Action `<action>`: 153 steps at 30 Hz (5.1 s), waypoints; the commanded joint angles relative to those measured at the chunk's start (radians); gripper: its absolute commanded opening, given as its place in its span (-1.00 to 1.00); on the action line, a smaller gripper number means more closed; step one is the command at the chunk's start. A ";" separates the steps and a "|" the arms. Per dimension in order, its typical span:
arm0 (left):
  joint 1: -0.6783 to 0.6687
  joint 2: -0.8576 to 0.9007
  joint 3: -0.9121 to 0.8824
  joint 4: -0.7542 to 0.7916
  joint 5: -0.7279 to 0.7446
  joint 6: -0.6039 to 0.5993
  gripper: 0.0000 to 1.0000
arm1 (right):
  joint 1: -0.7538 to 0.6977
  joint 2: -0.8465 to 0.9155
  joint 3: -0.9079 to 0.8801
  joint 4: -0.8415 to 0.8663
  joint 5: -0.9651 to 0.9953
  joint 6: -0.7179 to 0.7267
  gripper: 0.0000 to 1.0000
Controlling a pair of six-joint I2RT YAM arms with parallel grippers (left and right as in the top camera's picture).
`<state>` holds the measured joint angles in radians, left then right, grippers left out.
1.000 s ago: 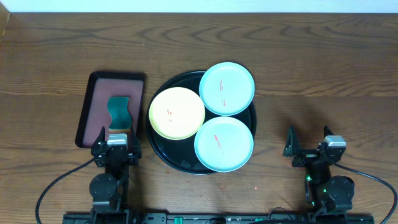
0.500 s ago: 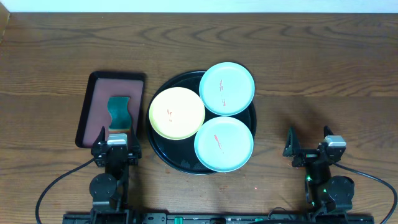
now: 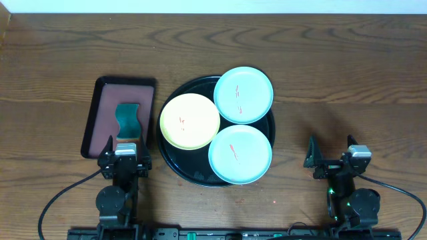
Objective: Clean dirty plates on tray and stack at the side
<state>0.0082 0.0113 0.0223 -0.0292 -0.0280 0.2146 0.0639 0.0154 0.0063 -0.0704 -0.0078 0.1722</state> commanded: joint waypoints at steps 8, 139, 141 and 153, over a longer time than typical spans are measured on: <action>-0.002 0.000 -0.018 -0.042 -0.002 0.013 0.49 | -0.004 0.001 -0.001 -0.004 0.000 0.006 0.99; -0.002 1.423 1.385 -1.073 0.282 -0.217 0.49 | 0.106 1.480 1.229 -0.497 -0.575 0.013 0.99; -0.002 1.434 1.385 -1.073 0.277 -0.217 0.49 | 0.159 1.508 1.230 -0.497 -0.515 0.061 0.99; 0.082 1.439 1.385 -1.061 0.034 -0.351 0.50 | 0.354 1.716 1.391 -0.596 -0.398 0.254 0.54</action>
<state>0.0666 1.4506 1.3899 -1.0946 0.0731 -0.0990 0.3721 1.6749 1.3212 -0.6289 -0.4412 0.3637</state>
